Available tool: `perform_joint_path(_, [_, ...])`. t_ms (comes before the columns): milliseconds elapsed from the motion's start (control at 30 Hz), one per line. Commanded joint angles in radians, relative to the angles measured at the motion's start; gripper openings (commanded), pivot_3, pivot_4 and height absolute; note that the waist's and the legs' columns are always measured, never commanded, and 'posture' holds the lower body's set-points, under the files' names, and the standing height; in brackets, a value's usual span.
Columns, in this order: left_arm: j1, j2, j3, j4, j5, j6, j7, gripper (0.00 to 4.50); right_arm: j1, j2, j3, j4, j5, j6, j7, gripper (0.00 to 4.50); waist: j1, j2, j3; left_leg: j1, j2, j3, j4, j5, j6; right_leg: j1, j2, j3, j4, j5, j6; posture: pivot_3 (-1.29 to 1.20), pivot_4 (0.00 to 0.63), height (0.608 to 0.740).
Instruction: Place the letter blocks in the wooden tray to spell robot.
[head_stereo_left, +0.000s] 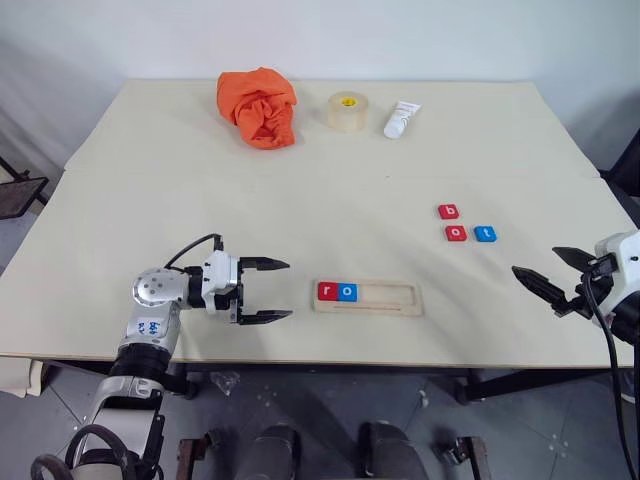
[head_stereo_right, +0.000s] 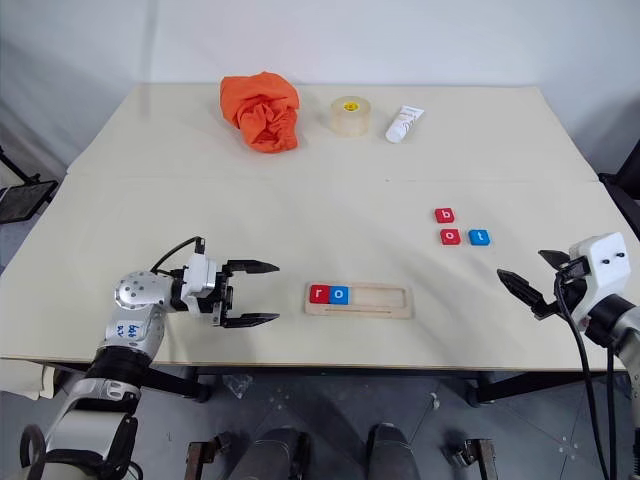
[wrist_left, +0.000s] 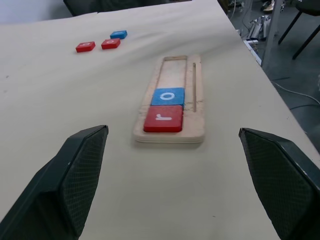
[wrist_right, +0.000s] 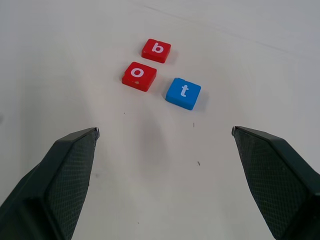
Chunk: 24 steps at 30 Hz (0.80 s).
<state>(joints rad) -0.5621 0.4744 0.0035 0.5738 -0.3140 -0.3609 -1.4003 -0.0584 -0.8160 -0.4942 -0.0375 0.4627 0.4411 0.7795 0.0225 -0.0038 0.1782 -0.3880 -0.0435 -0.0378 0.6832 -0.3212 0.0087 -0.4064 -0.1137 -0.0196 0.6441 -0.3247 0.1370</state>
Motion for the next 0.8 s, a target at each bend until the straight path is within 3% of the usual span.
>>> perform_joint_path(33, [-0.016,-0.005,0.016,0.011,-0.026,-0.013,-0.015,4.45,0.007,-0.011,-0.051,-0.036,0.018,-0.006,-0.008,4.50,0.000,0.000,0.000,0.000,0.000,0.000,0.000,0.000,0.000,0.000,0.000,0.000,0.000,0.000,0.000,0.00,0.150,0.740])
perform_joint_path(267, [-0.022,-0.016,0.022,-0.006,-0.040,0.011,-0.011,4.45,0.000,-0.007,-0.048,-0.046,0.019,-0.005,-0.013,4.50,-0.001,0.000,0.000,0.000,0.000,0.000,0.000,0.000,0.000,0.000,0.000,0.000,0.001,0.000,0.000,0.00,0.150,0.740])
perform_joint_path(433, [-0.015,-0.024,0.023,-0.052,-0.054,0.038,-0.002,4.45,-0.088,-0.017,-0.004,-0.020,0.016,0.013,-0.018,4.50,-0.006,0.000,0.000,0.000,0.001,0.000,0.000,0.000,0.000,0.000,0.000,0.000,0.000,0.000,0.000,0.00,0.150,0.740])
perform_joint_path(633, [0.010,-0.026,0.030,-0.128,-0.076,0.084,0.012,4.45,-0.296,0.000,0.118,0.093,-0.025,0.060,-0.050,4.50,-0.018,0.000,0.000,0.000,0.001,0.000,0.000,0.000,0.000,0.000,0.000,0.001,0.000,0.000,0.000,0.00,0.150,0.740])
perform_joint_path(800, [0.032,-0.017,0.031,-0.178,-0.086,0.113,0.012,4.45,-0.551,0.069,0.268,0.326,-0.138,0.061,-0.135,4.50,-0.031,0.000,0.000,0.000,0.001,0.000,0.000,0.000,0.000,-0.001,0.000,0.001,0.000,0.000,0.000,0.00,0.150,0.740])
